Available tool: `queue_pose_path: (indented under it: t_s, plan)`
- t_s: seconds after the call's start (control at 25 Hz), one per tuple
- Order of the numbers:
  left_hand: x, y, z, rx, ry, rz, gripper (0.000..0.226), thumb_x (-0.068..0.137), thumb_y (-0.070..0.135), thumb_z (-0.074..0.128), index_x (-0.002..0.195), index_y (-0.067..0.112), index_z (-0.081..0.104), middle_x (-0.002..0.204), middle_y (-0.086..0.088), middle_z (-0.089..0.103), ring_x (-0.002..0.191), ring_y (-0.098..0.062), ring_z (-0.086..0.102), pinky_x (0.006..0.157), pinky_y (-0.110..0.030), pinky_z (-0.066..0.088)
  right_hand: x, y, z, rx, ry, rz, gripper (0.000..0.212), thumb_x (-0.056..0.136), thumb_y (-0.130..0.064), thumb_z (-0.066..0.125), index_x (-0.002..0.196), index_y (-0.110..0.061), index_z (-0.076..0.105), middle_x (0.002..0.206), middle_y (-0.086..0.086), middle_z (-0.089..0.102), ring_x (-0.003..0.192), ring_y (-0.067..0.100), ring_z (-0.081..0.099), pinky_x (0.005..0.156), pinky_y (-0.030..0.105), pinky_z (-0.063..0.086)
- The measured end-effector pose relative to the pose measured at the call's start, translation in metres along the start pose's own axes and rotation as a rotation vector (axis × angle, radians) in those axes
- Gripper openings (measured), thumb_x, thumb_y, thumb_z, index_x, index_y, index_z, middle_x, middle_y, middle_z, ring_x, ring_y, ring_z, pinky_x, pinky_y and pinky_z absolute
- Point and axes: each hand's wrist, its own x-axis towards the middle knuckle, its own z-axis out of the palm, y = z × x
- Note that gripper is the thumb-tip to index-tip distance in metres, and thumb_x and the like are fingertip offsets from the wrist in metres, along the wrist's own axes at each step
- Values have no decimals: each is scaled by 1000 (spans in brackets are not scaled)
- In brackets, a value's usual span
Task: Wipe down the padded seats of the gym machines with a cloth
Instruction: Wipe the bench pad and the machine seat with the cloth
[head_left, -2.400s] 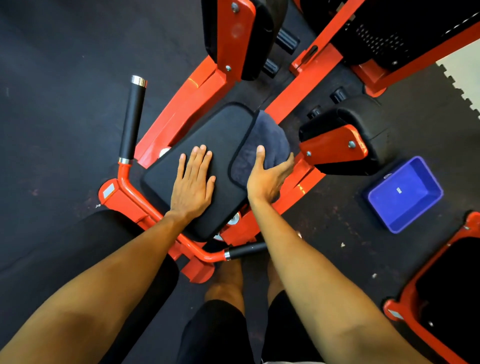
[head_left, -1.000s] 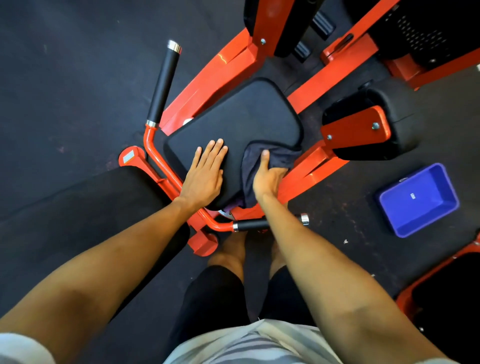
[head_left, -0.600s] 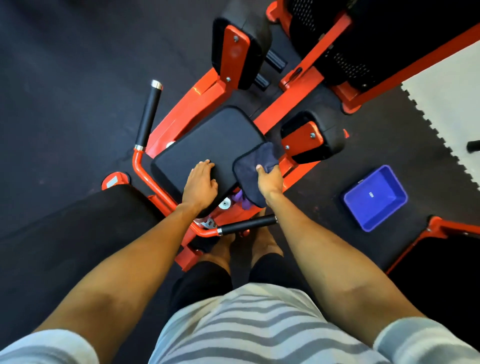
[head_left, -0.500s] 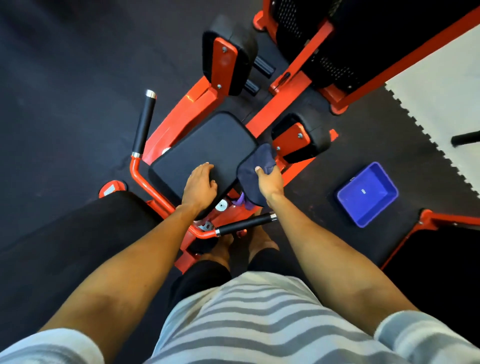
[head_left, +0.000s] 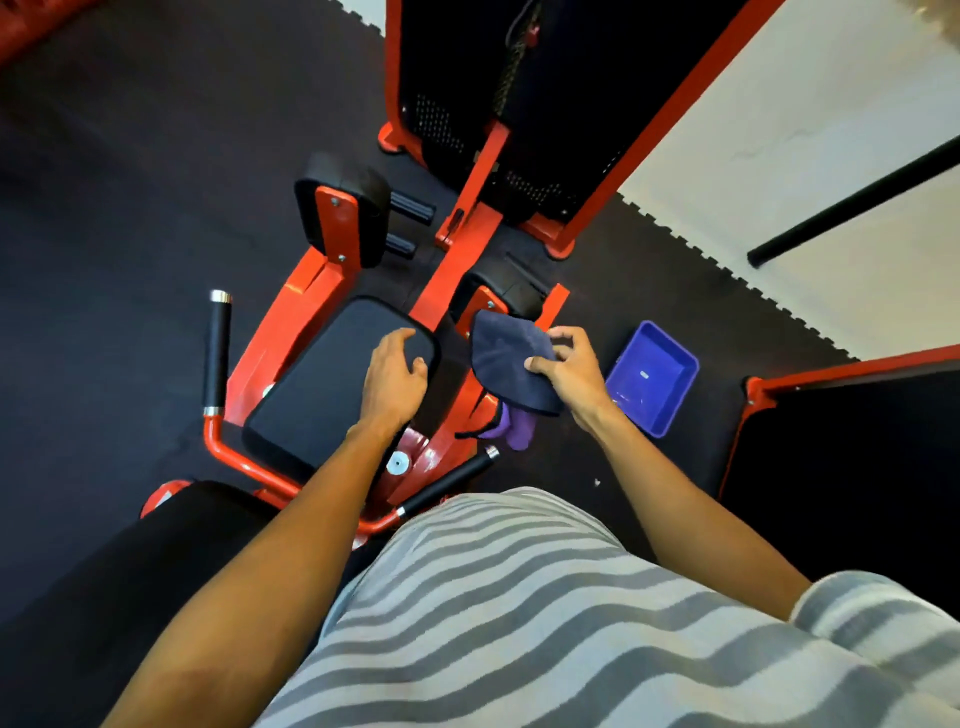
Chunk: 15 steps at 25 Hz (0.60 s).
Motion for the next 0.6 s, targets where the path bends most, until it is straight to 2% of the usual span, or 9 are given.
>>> queue_pose_path:
  t_s: [0.12, 0.24, 0.36, 0.48, 0.6]
  plan:
    - [5, 21, 5, -4, -25, 63, 46, 99, 10, 53, 144, 10, 45, 150, -7, 46, 141, -24, 38, 117, -38, 31, 1, -13, -18, -5, 146, -90, 39, 83, -14, 78, 102, -30, 47, 95, 10, 71, 83, 15, 64, 83, 39, 54]
    - [16, 39, 11, 12, -47, 104, 46, 98, 7, 54, 143, 8, 47, 148, -8, 48, 139, -25, 40, 115, -37, 32, 8, -34, -21, -13, 302, -173, 32, 84, -16, 79, 102, -23, 54, 100, 1, 67, 89, 14, 64, 81, 28, 52]
    - [29, 54, 19, -4, -68, 134, 47, 96, 4, 54, 143, 7, 48, 147, -9, 48, 139, -25, 41, 116, -33, 31, 26, -51, -14, 64, 391, -199, 33, 84, -18, 80, 102, -21, 52, 104, 6, 64, 95, 22, 64, 82, 30, 52]
    - [37, 68, 26, 0, -73, 142, 48, 96, 5, 55, 144, 7, 47, 149, -9, 47, 140, -24, 41, 114, -28, 28, 43, -59, -4, 82, 302, -238, 36, 84, -15, 80, 109, -19, 55, 111, 2, 63, 103, 17, 63, 83, 22, 49]
    - [51, 77, 29, -4, -59, 130, 48, 97, 6, 54, 145, 7, 46, 150, -9, 46, 140, -24, 42, 117, -35, 32, 55, -58, -1, 24, 160, -334, 37, 84, -9, 79, 112, -19, 56, 110, -7, 62, 104, 12, 63, 82, 20, 49]
